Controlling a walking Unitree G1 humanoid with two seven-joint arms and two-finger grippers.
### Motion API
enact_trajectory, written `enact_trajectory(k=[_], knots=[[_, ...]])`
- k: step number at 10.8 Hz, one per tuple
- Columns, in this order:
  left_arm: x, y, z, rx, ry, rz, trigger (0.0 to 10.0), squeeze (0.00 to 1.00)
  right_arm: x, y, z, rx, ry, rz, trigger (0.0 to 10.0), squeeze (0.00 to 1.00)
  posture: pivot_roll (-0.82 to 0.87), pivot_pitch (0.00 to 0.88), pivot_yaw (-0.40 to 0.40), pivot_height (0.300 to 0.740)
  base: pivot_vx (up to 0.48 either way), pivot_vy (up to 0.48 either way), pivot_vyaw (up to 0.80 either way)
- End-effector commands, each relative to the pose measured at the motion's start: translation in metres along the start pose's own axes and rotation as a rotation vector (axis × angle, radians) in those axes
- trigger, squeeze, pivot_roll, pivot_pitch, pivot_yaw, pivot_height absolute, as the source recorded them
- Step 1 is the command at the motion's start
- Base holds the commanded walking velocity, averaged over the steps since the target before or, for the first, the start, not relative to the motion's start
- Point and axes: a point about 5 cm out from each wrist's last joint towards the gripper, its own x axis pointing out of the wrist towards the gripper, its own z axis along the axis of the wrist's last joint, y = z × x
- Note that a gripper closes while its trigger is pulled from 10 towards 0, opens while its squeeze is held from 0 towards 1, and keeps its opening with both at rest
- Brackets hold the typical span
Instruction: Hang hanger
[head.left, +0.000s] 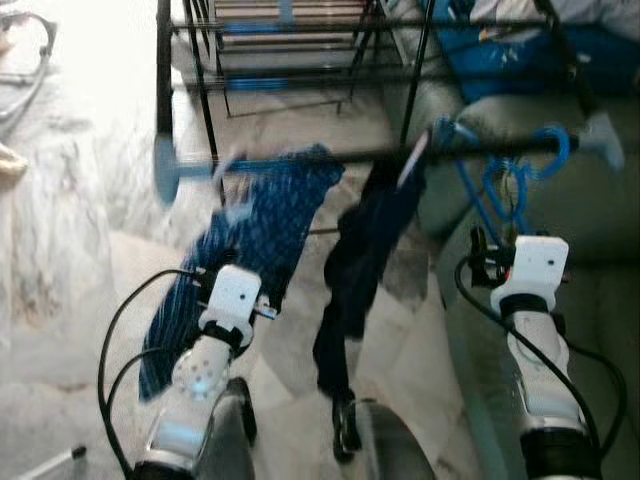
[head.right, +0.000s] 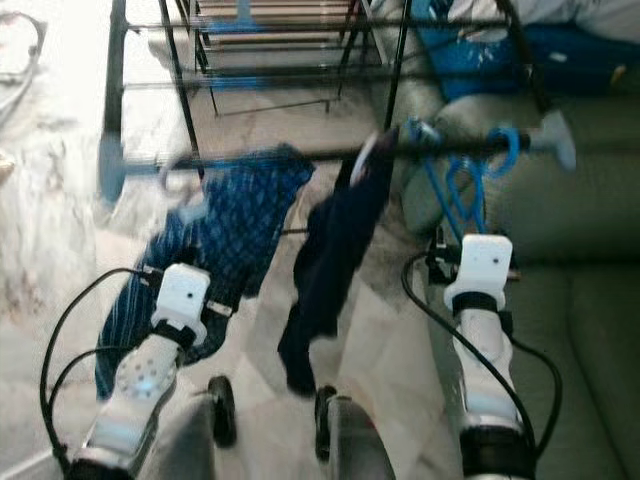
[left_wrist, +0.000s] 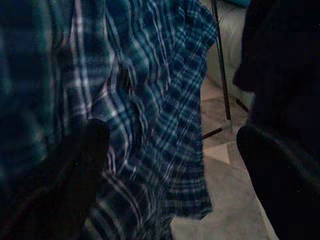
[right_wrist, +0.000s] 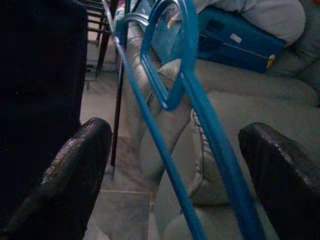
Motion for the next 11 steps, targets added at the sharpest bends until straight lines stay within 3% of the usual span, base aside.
enact_trajectory(k=[1,4,6,8,10,11], knots=[[-0.003,-0.004,-0.006,0.000,0.026,-0.008,10.0,0.00,-0.003,-0.003,-0.005,-0.006,0.017,-0.010,10.0,1.00,0.00,0.219,-0.050,0.740,-0.394,-0.270,0.00],[0.003,-0.003,-0.008,0.017,0.025,-0.015,10.0,0.00,0.004,0.005,-0.004,0.016,0.010,0.001,10.0,1.00,0.01,0.176,-0.047,0.740,-0.341,-0.269,0.00],[0.021,0.010,0.006,0.072,-0.028,0.016,10.0,0.00,0.023,0.013,0.005,0.047,-0.018,0.005,10.0,1.00,0.04,0.141,-0.025,0.740,0.000,0.000,0.00],[0.030,0.029,0.015,0.089,-0.056,0.083,10.0,0.00,0.029,0.022,0.008,0.067,-0.035,0.007,10.0,1.00,0.05,0.124,-0.017,0.740,0.000,0.000,0.00],[0.030,0.035,0.009,0.080,-0.049,0.142,10.0,0.00,0.029,0.028,0.007,0.075,-0.051,0.026,10.0,1.00,0.02,0.099,-0.023,0.740,0.000,0.000,0.00],[0.027,0.035,0.004,0.079,-0.050,0.230,10.0,0.00,0.020,0.030,0.003,0.079,-0.063,0.047,10.0,1.00,0.00,0.084,-0.014,0.740,0.000,0.000,0.00]])
